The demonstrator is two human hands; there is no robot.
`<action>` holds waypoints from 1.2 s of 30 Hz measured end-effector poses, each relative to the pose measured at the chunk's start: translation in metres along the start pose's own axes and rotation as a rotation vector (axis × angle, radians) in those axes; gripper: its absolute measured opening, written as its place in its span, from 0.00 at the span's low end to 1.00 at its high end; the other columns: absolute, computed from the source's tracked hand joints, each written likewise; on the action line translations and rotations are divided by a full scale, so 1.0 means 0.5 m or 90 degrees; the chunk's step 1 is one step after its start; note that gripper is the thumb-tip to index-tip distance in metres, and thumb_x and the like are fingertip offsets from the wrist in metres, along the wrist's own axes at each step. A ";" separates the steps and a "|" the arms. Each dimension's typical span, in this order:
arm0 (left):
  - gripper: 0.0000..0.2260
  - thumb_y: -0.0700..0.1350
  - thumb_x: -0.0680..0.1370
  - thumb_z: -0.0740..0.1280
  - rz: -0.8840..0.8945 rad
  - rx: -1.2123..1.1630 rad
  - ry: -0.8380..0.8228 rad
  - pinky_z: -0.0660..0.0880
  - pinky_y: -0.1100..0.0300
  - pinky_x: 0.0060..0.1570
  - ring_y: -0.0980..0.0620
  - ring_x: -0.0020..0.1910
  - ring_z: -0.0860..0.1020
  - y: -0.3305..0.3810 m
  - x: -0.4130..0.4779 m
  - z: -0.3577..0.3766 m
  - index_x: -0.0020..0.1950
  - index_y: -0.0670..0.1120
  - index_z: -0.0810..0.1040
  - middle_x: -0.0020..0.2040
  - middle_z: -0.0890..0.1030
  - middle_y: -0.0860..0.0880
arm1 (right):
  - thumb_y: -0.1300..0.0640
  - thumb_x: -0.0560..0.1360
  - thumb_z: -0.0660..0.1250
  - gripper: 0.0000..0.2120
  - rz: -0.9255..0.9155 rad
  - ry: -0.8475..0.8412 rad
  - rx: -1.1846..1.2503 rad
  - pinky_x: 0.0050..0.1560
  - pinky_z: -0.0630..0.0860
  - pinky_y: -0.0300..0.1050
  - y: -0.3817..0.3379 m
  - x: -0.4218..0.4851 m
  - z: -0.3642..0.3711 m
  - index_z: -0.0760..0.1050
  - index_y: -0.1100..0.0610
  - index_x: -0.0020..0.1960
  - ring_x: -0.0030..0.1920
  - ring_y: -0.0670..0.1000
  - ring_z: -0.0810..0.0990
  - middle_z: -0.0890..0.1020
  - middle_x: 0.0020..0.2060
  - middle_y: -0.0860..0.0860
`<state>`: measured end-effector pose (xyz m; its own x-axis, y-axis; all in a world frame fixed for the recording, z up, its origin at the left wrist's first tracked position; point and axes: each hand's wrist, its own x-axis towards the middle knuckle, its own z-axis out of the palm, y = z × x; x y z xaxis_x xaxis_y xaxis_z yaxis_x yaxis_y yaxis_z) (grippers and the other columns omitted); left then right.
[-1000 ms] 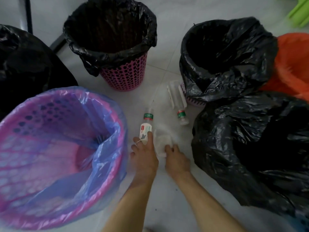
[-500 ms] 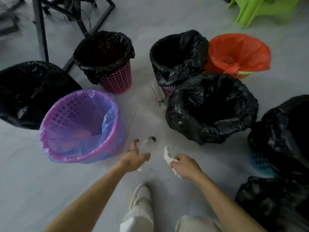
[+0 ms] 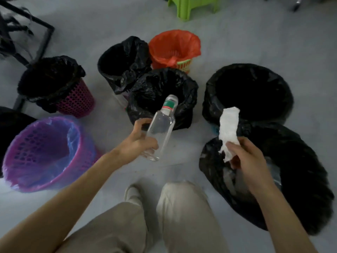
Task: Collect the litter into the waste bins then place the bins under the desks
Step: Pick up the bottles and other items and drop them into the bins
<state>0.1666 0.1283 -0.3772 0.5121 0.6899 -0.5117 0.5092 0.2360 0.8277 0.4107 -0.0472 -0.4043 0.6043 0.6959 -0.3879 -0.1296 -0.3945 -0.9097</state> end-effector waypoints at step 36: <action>0.23 0.55 0.80 0.60 -0.018 0.550 0.108 0.71 0.47 0.64 0.43 0.67 0.72 -0.049 0.139 -0.036 0.75 0.56 0.63 0.69 0.71 0.48 | 0.45 0.80 0.62 0.19 -0.329 -0.104 -0.535 0.57 0.69 0.38 -0.018 0.084 0.154 0.69 0.42 0.71 0.63 0.44 0.72 0.75 0.62 0.40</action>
<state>0.1774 0.1827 -0.4291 0.4166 0.7999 -0.4319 0.9005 -0.2982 0.3164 0.3768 0.0316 -0.4239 0.3063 0.9508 -0.0464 0.7546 -0.2722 -0.5971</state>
